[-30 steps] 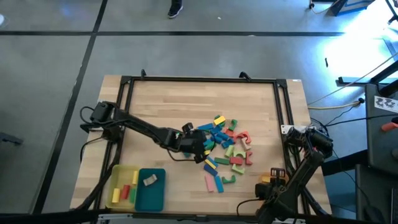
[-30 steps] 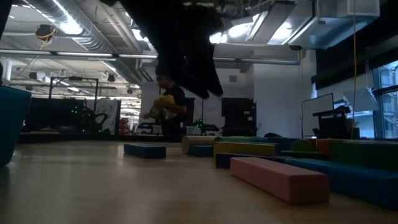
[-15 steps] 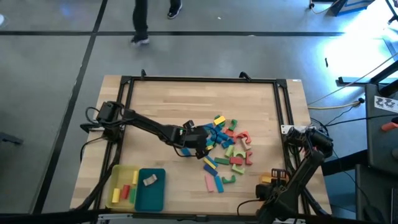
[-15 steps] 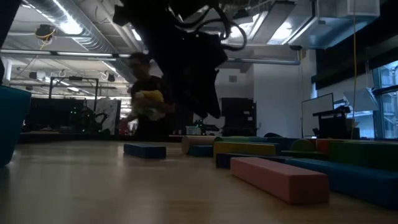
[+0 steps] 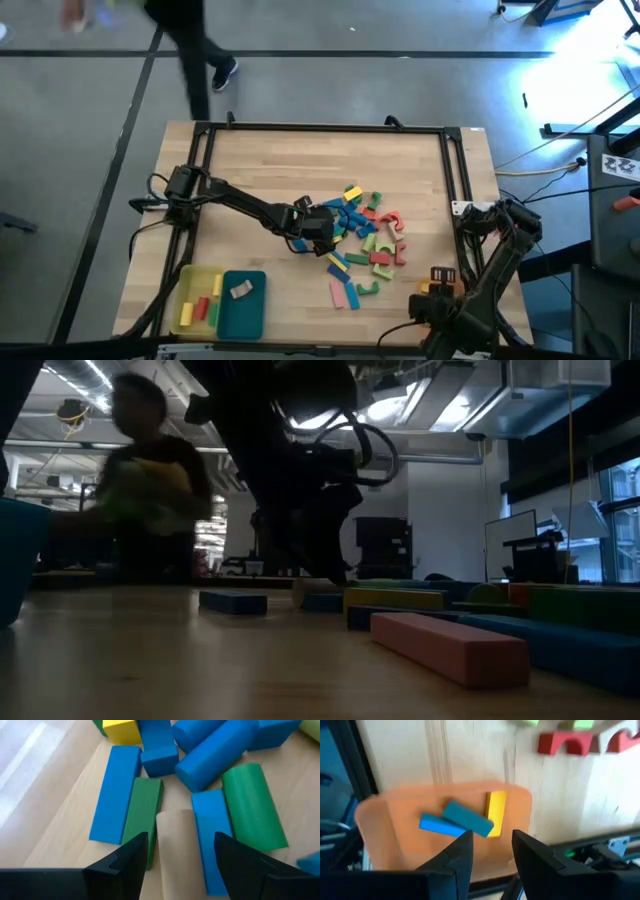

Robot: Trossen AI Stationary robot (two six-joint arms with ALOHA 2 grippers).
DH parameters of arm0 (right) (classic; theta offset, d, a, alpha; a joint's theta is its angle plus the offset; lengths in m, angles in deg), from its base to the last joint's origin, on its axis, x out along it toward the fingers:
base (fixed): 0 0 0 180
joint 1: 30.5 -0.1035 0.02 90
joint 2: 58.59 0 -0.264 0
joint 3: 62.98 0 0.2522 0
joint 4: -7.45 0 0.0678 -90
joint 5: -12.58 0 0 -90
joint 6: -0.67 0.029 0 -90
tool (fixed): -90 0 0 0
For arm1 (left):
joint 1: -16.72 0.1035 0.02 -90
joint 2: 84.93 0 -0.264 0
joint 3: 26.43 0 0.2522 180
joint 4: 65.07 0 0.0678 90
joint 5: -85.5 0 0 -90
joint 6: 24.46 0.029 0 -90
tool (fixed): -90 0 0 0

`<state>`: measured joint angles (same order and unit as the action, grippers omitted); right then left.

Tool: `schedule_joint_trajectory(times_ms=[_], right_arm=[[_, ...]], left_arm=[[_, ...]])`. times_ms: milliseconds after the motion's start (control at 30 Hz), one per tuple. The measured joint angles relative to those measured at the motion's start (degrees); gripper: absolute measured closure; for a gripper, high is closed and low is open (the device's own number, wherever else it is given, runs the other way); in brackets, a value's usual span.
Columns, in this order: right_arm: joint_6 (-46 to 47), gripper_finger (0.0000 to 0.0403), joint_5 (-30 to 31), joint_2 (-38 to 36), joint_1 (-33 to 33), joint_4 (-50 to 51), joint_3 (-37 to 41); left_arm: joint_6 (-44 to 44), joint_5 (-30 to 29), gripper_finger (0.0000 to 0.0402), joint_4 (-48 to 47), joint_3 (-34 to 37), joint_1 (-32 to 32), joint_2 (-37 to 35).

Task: Sort blocks by size
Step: Put the brown cylindrical block into the blue bin

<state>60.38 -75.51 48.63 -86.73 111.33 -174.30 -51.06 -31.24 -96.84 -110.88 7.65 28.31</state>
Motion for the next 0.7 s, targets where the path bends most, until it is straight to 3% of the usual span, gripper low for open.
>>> schedule_joint_trajectory(times_ms=[233, 700], right_arm=[[-1.6, 0.0265, 4.0, -0.3, 0.0, -0.2, -1.4], [-1.7, 0.0265, 6.1, -0.3, 0.0, -0.1, -1.4]], left_arm=[[-1.2, 0.3, 0.0196, -1.0, -0.1, 0.7, 0.9], [-2.7, 2.6, 0.0196, -2.0, -0.2, 0.8, 1.5]])
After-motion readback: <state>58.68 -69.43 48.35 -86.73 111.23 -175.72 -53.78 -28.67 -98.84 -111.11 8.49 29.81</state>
